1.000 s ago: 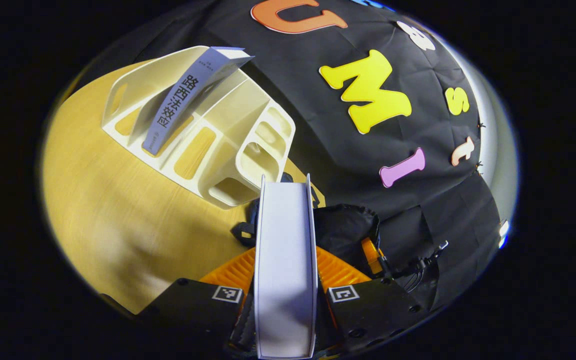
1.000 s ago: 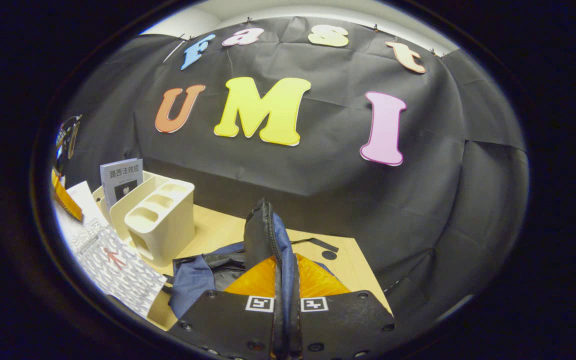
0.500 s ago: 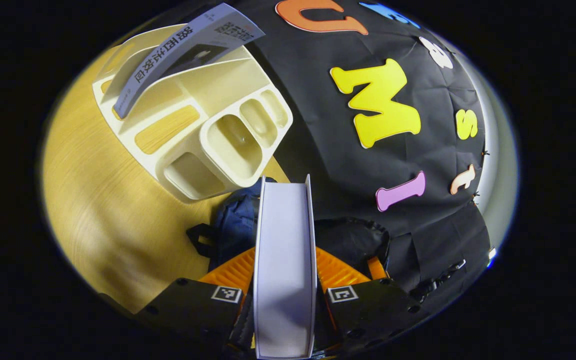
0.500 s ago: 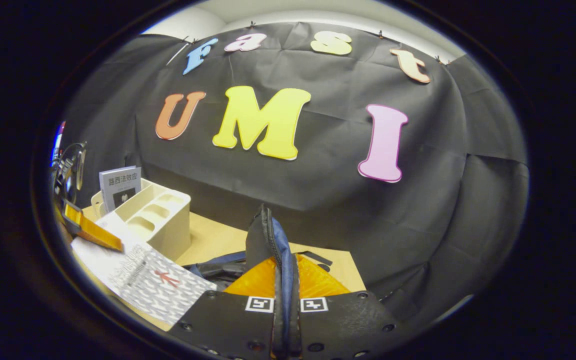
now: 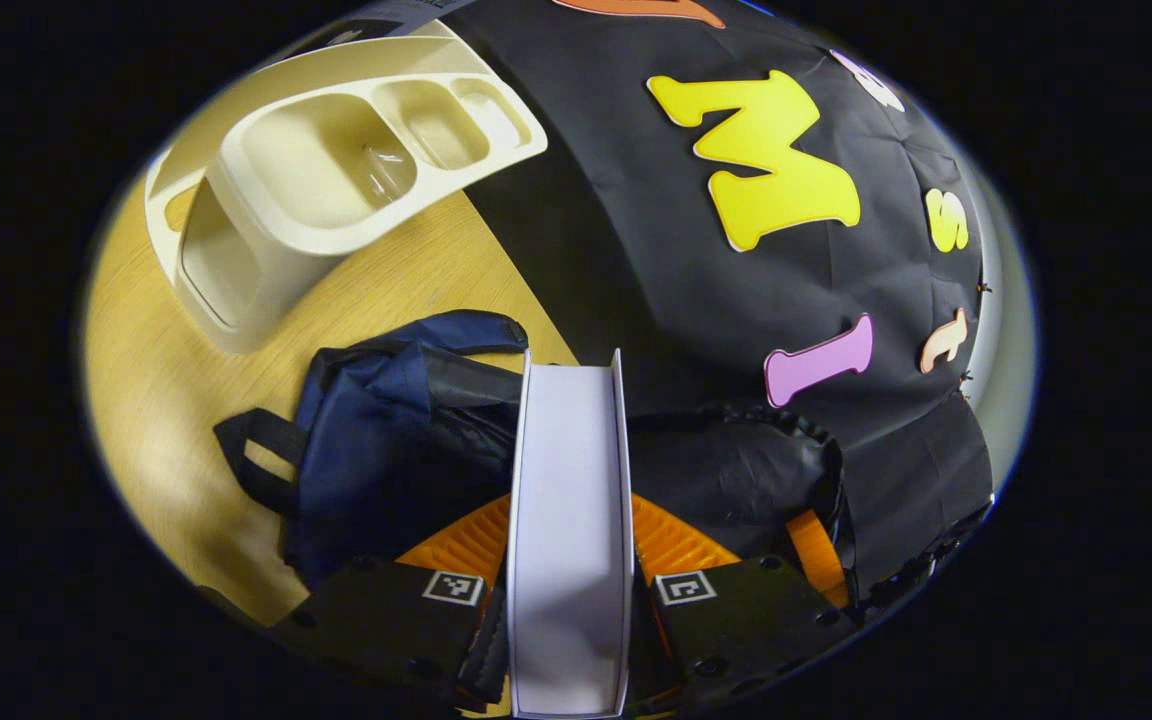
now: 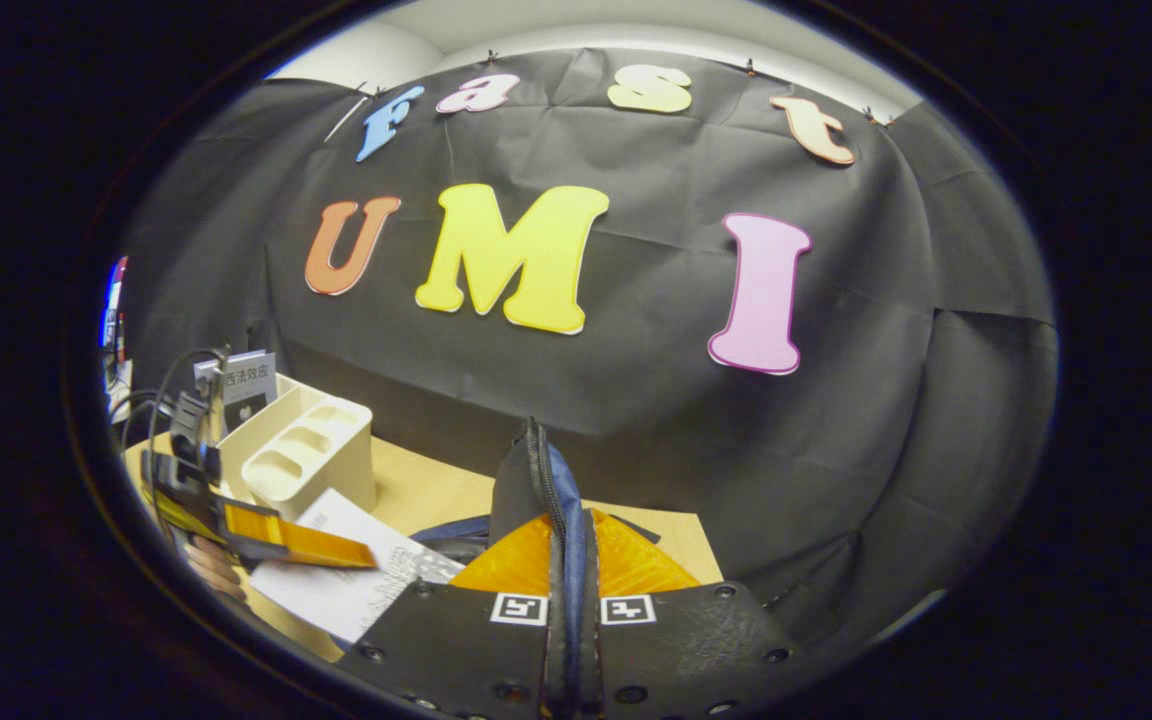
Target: Open the schoolbag, grab two books from the bookshelf and put them into the schoolbag.
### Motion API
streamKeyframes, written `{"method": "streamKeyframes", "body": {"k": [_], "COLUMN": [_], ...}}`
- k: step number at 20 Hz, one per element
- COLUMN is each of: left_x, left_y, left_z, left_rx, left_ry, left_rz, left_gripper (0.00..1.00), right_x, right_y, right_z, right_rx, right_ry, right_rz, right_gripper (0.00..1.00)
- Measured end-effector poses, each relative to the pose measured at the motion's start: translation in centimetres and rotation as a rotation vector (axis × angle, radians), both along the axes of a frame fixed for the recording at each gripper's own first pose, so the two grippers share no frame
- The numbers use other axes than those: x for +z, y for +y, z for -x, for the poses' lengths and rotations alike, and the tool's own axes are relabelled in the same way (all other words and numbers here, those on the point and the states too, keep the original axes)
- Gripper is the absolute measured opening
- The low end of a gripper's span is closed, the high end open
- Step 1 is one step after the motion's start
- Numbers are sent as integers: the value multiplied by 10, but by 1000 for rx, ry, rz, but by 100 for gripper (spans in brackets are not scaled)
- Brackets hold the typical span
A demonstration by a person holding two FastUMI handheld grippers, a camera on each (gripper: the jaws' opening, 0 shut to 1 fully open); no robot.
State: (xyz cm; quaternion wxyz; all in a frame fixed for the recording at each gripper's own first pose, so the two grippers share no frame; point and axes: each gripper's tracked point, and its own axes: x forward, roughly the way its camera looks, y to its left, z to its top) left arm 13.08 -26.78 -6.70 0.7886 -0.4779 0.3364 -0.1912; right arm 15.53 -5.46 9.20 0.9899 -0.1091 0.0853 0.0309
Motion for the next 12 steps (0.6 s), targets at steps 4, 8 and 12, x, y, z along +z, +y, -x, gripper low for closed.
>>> {"method": "streamKeyframes", "body": {"k": [4,8,12], "left_x": [-12,-39,-61], "left_y": [-35,-70,-96], "left_z": [-10,-12,-11], "left_rx": [-1,-21,-50], "left_ry": [-20,-21,-23], "left_rz": [-16,-38,-39], "left_gripper": [48,48,48], "right_x": [9,16,24], "right_y": [5,16,23], "right_z": [2,3,5], "right_rx": [17,39,53], "right_ry": [-19,-40,-65], "right_rz": [5,13,6], "right_gripper": [5,5,5]}}
